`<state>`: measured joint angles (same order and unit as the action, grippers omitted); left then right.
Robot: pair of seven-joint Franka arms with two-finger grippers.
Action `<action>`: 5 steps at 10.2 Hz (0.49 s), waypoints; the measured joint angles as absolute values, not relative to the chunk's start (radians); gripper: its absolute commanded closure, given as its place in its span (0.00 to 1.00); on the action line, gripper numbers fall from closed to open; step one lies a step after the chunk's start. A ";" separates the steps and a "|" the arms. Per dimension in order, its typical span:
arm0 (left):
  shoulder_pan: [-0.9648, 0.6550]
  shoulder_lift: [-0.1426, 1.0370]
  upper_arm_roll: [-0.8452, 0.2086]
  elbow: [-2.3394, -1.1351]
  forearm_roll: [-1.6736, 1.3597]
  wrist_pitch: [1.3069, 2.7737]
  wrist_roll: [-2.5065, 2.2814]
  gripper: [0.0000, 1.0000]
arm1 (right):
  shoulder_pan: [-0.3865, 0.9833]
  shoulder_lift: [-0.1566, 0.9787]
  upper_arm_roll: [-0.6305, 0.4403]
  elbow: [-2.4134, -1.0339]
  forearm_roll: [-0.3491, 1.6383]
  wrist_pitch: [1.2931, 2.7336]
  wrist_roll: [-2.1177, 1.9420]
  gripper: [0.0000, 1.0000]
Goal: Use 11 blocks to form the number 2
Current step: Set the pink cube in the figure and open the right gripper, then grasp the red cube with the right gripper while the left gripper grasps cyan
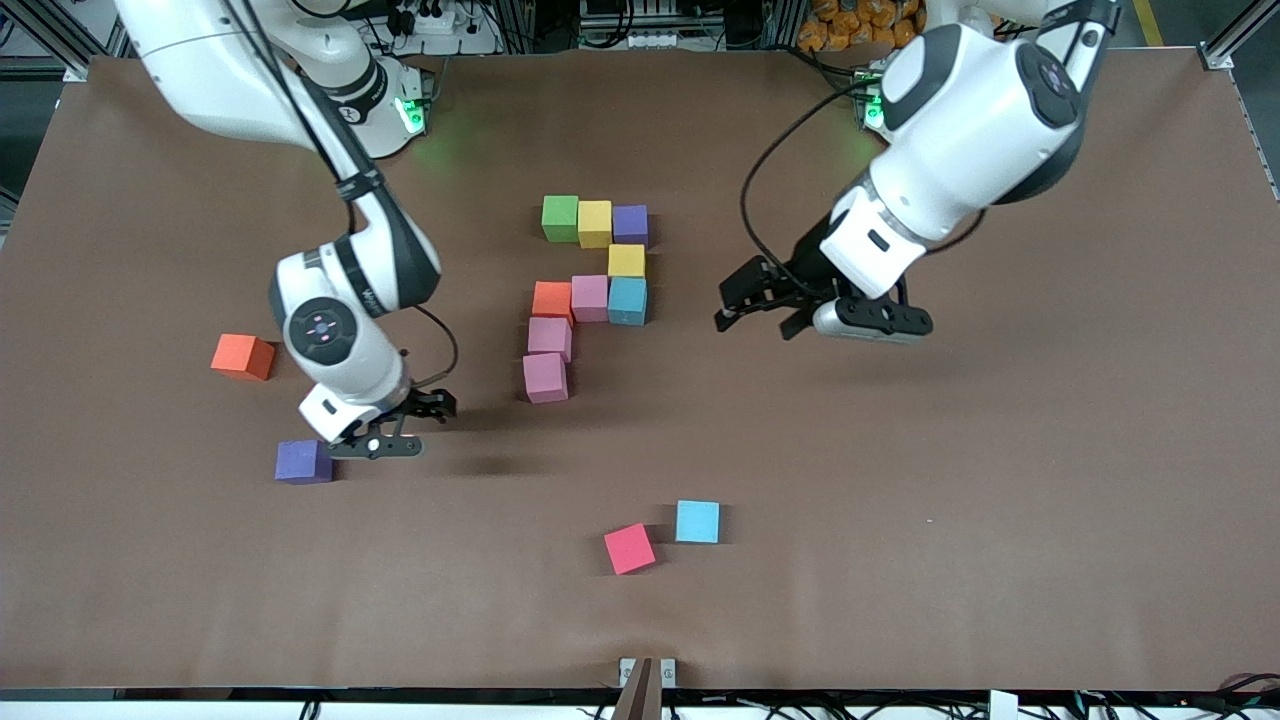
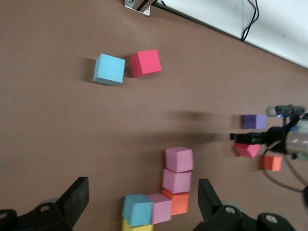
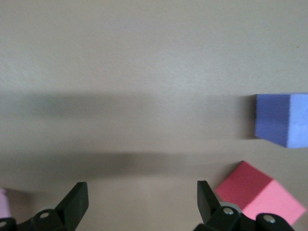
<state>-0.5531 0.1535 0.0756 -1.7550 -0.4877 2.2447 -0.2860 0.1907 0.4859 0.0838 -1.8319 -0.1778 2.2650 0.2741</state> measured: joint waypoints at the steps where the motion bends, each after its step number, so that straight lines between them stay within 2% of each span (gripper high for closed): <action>1: -0.550 0.160 0.103 -1.764 -0.488 2.225 -0.184 0.00 | 0.161 0.484 0.088 -1.845 -0.178 2.261 0.158 0.00; 3: -0.546 0.196 0.121 -1.782 -0.488 2.231 -0.063 0.00 | 0.099 0.481 0.090 -1.863 -0.178 2.261 -0.114 0.00; 5: -0.554 0.270 0.121 -1.786 -0.483 2.351 -0.029 0.00 | 0.054 0.470 0.090 -1.871 -0.178 2.261 -0.349 0.00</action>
